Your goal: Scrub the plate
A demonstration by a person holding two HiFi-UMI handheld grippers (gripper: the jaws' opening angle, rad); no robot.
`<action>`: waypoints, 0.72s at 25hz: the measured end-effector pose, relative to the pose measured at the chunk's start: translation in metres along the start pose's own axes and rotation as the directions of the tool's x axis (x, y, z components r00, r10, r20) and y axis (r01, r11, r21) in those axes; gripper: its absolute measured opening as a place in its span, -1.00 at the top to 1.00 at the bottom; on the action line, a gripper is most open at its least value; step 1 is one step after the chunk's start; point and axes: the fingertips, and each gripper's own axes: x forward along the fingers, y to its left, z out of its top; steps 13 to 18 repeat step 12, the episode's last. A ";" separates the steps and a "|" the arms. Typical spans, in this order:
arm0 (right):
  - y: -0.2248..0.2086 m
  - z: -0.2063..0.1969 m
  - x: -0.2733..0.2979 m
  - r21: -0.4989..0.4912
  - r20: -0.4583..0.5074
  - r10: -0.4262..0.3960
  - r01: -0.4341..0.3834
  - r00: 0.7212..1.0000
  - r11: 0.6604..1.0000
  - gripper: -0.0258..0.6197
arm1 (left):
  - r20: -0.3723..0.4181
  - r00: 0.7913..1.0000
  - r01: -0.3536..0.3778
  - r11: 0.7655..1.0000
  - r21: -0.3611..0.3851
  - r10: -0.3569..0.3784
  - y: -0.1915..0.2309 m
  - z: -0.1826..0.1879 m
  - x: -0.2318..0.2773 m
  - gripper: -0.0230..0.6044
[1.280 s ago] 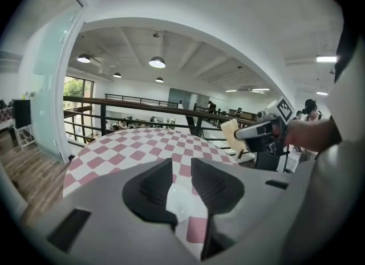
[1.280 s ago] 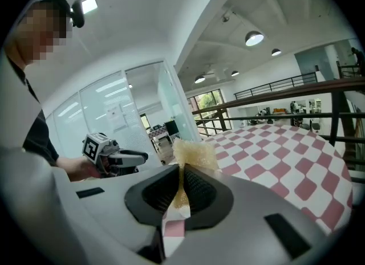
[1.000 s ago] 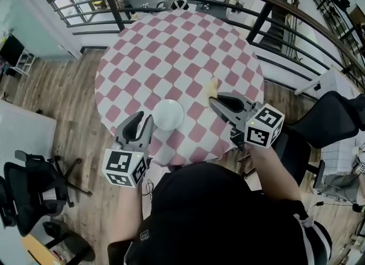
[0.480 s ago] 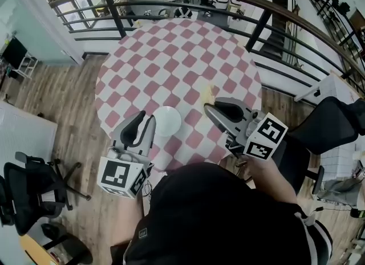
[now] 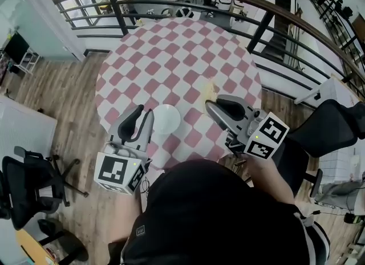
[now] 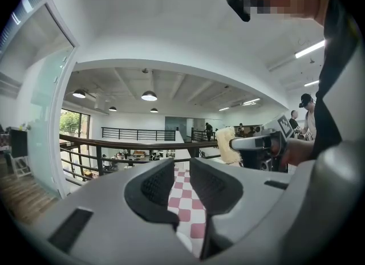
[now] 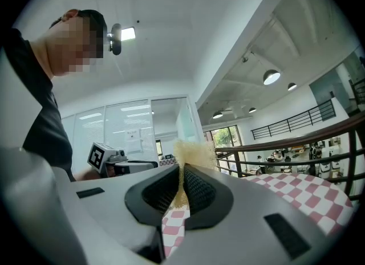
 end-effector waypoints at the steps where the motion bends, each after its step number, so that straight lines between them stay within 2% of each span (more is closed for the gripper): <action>1: 0.000 0.000 0.000 0.001 0.000 0.000 0.000 1.000 1.000 0.80 | -0.002 1.000 -0.001 1.000 -0.002 0.001 0.000 -0.001 0.000 0.64; 18: -0.003 -0.004 0.000 0.008 -0.002 0.004 -0.004 1.000 1.000 0.81 | -0.014 1.000 0.003 1.000 -0.006 -0.003 -0.004 -0.006 0.002 0.65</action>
